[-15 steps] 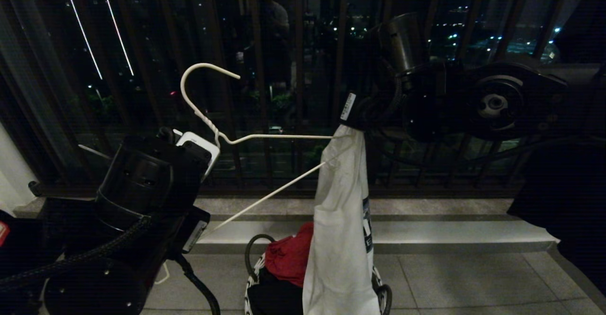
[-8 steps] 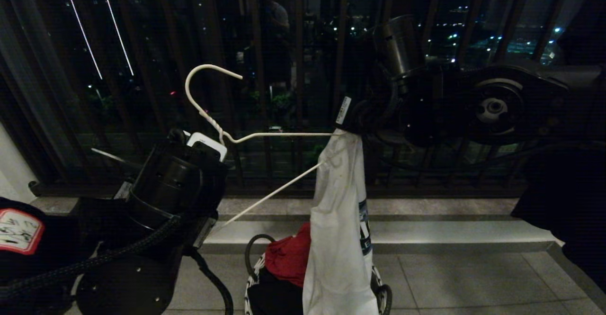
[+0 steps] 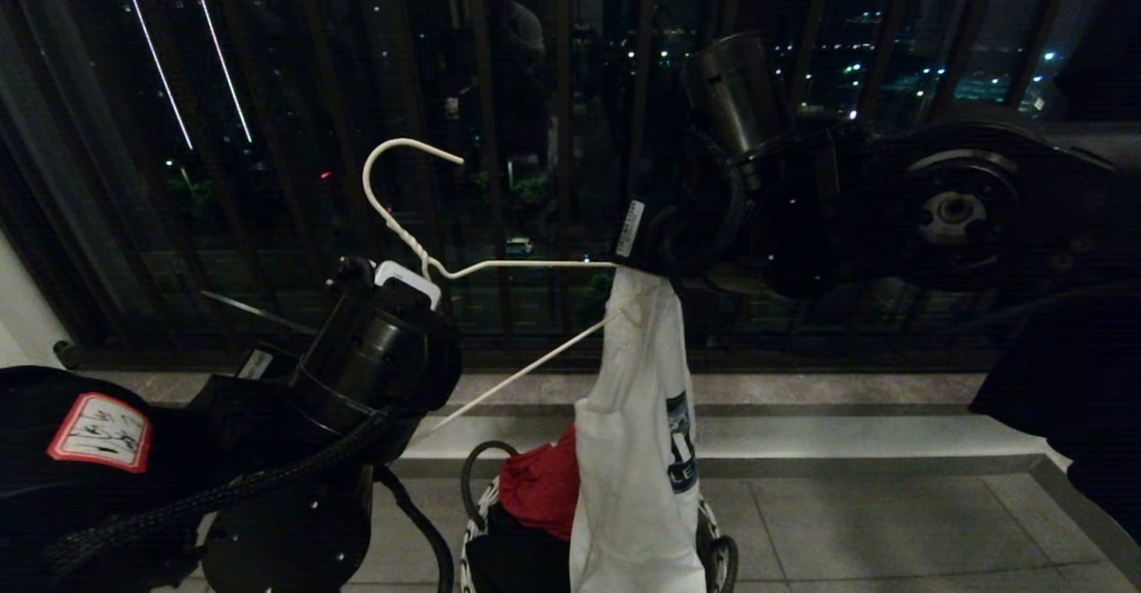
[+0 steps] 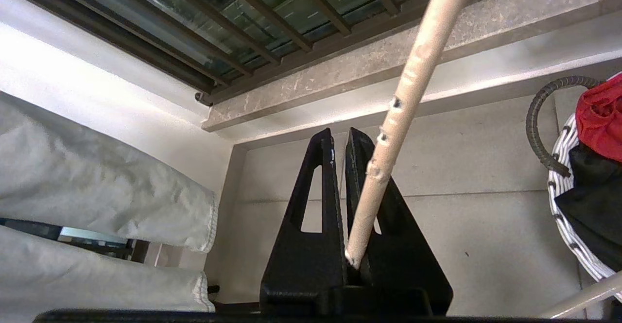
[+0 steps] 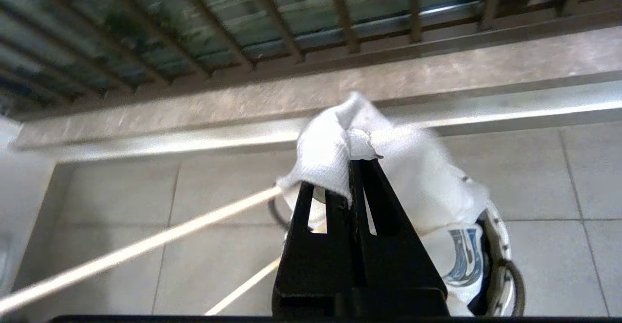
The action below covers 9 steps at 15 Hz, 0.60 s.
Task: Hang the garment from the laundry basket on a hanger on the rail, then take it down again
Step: Hang the clothes on the clothes rack
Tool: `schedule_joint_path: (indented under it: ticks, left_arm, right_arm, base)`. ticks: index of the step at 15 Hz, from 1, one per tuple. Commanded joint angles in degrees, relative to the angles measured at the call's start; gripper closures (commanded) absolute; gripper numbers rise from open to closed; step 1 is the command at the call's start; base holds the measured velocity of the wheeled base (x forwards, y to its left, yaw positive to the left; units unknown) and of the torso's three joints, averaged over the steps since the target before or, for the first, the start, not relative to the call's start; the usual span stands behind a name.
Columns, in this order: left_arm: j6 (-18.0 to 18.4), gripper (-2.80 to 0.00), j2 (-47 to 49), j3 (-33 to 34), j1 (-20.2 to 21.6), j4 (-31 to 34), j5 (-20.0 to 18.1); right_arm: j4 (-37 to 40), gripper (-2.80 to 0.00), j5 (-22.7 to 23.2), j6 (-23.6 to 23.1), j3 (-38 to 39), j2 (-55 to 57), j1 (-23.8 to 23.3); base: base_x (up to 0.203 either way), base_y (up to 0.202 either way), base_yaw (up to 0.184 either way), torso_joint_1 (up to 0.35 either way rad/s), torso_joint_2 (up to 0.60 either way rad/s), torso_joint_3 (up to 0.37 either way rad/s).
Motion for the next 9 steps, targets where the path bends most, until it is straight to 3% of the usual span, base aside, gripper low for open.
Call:
schedule_joint_path:
  ticks: [1, 5, 9]
  left_arm:
    - [-0.04, 0.00, 0.47, -0.14, 0.00, -0.01, 0.34]
    - [-1.87, 0.00, 1.46, -2.00, -0.14, -0.01, -0.10]
    - [-5.54, 0.00, 3.54, -4.48, -1.17, -0.01, -0.29]
  right_arm:
    - [0.26, 0.00, 0.49, 0.20, 0.84, -0.84, 1.50]
    - [0.36, 0.00, 2.13, 0.29, 2.07, -2.13, 3.42]
    - [-0.03, 0.00, 7.27, 1.74, 1.01, -3.55, 3.61]
  base:
    - [0.000, 0.000, 0.000, 0.000, 0.00, 0.000]
    - [0.000, 0.000, 0.000, 0.000, 0.00, 0.000]
    - [0.000, 0.000, 0.000, 0.000, 0.00, 0.000]
